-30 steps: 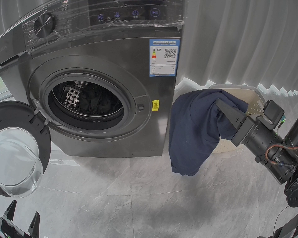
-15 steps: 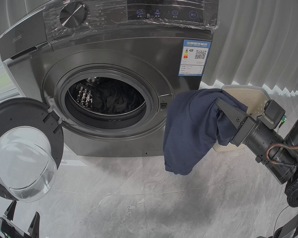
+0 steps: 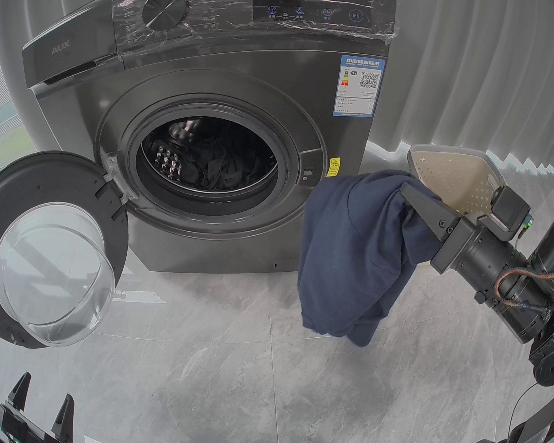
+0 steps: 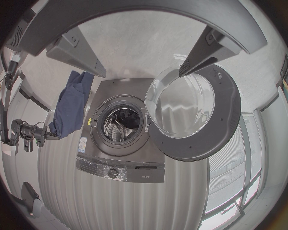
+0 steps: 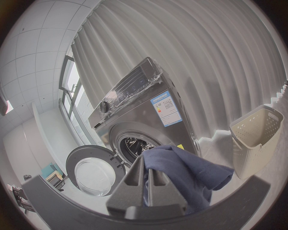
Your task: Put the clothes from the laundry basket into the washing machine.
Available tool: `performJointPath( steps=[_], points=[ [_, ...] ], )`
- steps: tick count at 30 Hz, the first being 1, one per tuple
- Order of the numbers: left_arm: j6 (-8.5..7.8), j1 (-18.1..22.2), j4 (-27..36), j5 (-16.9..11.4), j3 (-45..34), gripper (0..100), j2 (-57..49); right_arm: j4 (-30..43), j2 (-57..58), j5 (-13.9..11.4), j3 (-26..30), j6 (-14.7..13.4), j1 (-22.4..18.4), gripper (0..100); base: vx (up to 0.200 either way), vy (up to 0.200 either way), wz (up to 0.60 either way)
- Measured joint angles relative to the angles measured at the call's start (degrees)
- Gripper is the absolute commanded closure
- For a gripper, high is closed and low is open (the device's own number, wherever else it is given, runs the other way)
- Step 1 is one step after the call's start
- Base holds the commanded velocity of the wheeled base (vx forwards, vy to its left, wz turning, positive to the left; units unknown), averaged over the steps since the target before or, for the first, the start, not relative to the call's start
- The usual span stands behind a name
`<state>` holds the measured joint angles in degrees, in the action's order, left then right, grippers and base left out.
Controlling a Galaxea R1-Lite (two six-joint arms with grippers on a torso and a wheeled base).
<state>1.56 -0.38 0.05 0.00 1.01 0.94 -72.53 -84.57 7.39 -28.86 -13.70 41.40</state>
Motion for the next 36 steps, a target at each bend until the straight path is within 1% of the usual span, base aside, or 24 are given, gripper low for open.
performJointPath(
  steps=[2,20,28,36],
  points=[
    [-0.01,0.05,-0.02,0.00,0.00,0,-0.01,0.00,0.00,0.00,0.11,0.00,-0.04,100,0.000,0.000,0.00],
    [0.27,0.02,-0.05,0.05,0.00,0,0.00,0.02,-0.13,0.07,0.39,-0.12,-0.11,100,0.000,0.200,0.00],
    [0.29,0.02,-0.05,0.07,0.00,0,0.00,0.09,-0.09,0.02,0.66,-0.72,-0.69,100,0.000,0.000,0.00],
    [0.29,0.07,-0.05,0.10,0.00,0,0.02,0.13,-0.18,-0.06,0.55,-1.13,-0.20,100,0.000,0.000,0.00]
  ],
)
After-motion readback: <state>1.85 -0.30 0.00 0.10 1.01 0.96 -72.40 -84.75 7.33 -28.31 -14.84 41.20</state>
